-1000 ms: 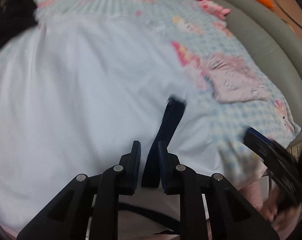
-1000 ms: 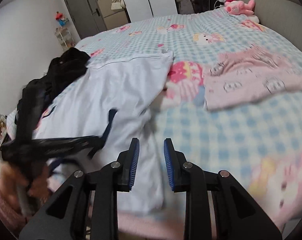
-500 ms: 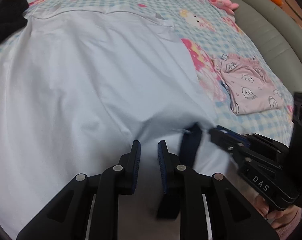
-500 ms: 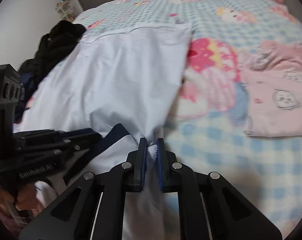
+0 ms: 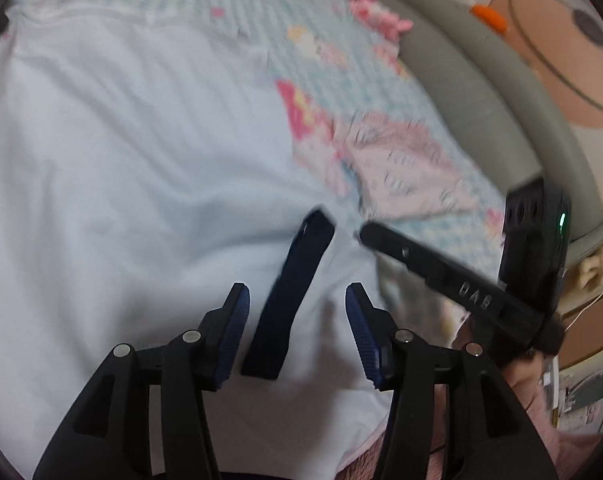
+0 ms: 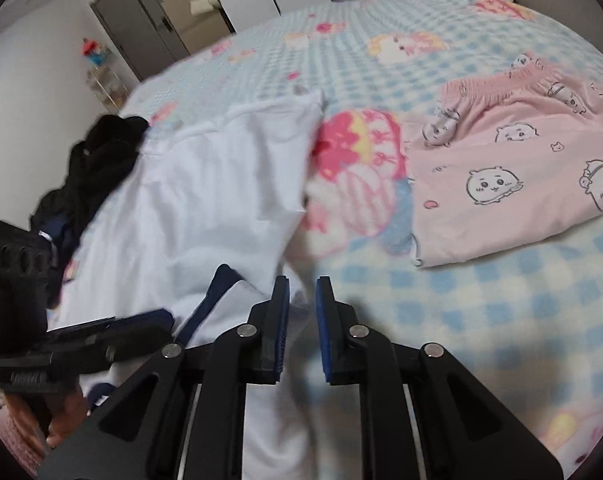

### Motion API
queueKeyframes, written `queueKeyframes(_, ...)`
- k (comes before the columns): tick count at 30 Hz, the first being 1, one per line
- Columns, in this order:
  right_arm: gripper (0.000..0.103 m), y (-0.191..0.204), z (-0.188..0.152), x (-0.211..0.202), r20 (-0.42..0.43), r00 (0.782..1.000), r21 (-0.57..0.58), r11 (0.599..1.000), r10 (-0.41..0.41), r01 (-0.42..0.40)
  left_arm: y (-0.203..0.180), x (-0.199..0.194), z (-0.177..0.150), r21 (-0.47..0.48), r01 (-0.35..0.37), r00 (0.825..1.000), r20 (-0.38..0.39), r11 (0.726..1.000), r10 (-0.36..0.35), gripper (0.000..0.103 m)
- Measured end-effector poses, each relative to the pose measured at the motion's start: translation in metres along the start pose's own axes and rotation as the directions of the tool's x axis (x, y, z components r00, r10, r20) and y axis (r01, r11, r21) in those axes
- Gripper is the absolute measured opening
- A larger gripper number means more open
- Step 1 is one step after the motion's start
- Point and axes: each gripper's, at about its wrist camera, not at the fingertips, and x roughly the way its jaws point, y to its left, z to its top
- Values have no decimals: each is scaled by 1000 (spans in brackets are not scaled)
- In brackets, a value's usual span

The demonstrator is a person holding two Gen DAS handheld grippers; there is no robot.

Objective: Fold clothes

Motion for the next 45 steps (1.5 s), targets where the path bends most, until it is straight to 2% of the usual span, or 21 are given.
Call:
queueKeyframes(1,17,-2,2,5,-25,1000,1,1000,-2,2,-3,4,-1,14,-22,1000,0,1000,22,45)
queueKeyframes(2,18,-3,2,6,-26,1000,7,1000,2,-2,-5,7,-2,28,-44,999,0,999,44,19)
queueKeyframes(3,18,-4,2,7,-28,1000,14,1000,6,-6,-10,9,-3,48,-79,997,4,996,78,8)
queueKeyframes(9,15,-6,-7,6,-17,996,-29,996,-90,90,-22,-22,-5,71,-121,989,100,990,113,4)
queueKeyframes(10,8,-9,-6,3,3,992,-26,992,-124,124,-23,-28,-6,72,-143,984,114,987,134,4)
queueKeyframes(13,7,-17,-2,-8,62,973,-14,974,-224,225,-10,-32,-7,53,-173,980,104,983,167,5)
queueKeyframes(15,9,-20,0,-18,71,990,18,992,-124,124,3,-19,-9,39,-175,984,27,984,174,7)
queueKeyframes(17,9,-11,-1,-21,67,997,5,999,-48,48,8,-15,-11,30,-216,976,10,976,216,7)
queueKeyframes(20,17,19,-8,-18,32,999,-77,997,30,-27,-5,-39,-17,39,-304,942,164,952,294,10)
queueKeyframes(22,19,39,-13,-15,6,997,-130,988,80,-79,-20,-59,-28,43,-345,894,321,938,314,10)
queueKeyframes(24,19,52,-19,-1,-20,997,-169,982,79,-81,-28,-52,-34,104,-261,933,283,960,223,10)
queueKeyframes(27,19,51,-30,15,-27,999,-152,988,-24,20,-33,-19,-42,193,-277,956,153,941,250,10)
queueKeyframes(29,19,46,-39,9,-10,998,-112,992,-60,58,-24,-3,-45,196,-352,936,90,915,341,10)
queueKeyframes(33,19,40,-57,-12,39,964,-131,955,-265,268,-24,-23,-47,159,-338,940,97,928,326,12)
queueKeyframes(34,19,40,-63,-18,52,964,-123,957,-260,264,-29,-25,-48,174,-318,947,100,932,304,14)
queueKeyframes(36,19,47,-72,-31,76,976,-118,970,-203,211,-40,-28,-51,206,-277,960,107,939,260,35)
queueKeyframes(38,20,60,-78,-34,73,987,-130,980,-143,151,-42,-22,-54,217,-263,964,93,940,248,48)
queueKeyframes(40,20,71,-84,-22,18,989,-148,978,-144,145,-32,-8,-56,205,-342,940,72,917,334,43)
queueKeyframes(41,20,71,-89,-11,-29,983,-151,973,-183,176,-30,-11,-60,201,-362,932,76,910,354,29)
queueKeyframes(42,19,68,-90,-16,-17,982,-138,973,-190,185,-28,-20,-62,188,-365,931,90,912,354,24)
queueKeyframes(45,19,61,-94,-30,18,977,-99,972,-211,211,-27,-53,-71,150,-293,949,167,944,267,24)
